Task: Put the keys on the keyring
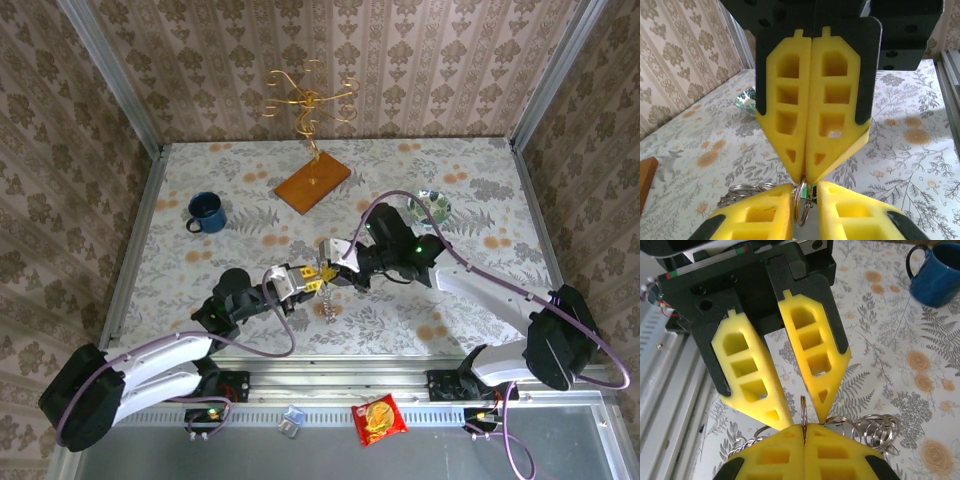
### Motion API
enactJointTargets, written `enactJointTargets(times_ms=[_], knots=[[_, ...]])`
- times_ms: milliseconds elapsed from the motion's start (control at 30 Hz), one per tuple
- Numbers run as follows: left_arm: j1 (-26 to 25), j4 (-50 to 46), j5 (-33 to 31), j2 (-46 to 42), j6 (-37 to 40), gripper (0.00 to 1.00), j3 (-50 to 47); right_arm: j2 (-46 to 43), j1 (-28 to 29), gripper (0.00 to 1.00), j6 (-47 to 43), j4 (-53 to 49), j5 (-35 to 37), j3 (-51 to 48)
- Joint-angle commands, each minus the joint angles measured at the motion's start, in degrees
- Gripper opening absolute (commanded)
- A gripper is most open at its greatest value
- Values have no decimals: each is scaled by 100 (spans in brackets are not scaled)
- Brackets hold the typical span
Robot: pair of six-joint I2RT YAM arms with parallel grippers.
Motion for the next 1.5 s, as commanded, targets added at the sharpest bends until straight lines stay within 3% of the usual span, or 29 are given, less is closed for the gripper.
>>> enactJointTargets(times_ms=[0, 133, 200, 333, 533, 767, 1000, 1467], knots=[[-22, -545, -129, -49, 273, 14, 264, 233, 266, 0, -594, -924, 443, 462], [-23, -746, -120, -89, 375, 1, 314, 149, 282, 0, -587, -977, 351, 554], [-23, -776, -108, -127, 384, 0, 312, 44, 225, 0, -387, -807, 262, 459], [-22, -742, -94, -198, 395, 0, 270, -218, 64, 24, 166, -310, 215, 61], [-18, -572, -37, -218, 386, 0, 211, -269, 19, 32, 961, 78, 241, -216], [-15, -400, -45, -214, 373, 0, 165, -164, 20, 25, 1337, 169, 126, -257], [-14, -143, -190, -280, 379, 0, 38, -82, -50, 0, 1383, -40, 126, -174], [-21, 718, -97, -81, -10, 0, -153, 137, -201, 0, 1549, 82, 80, -271]])
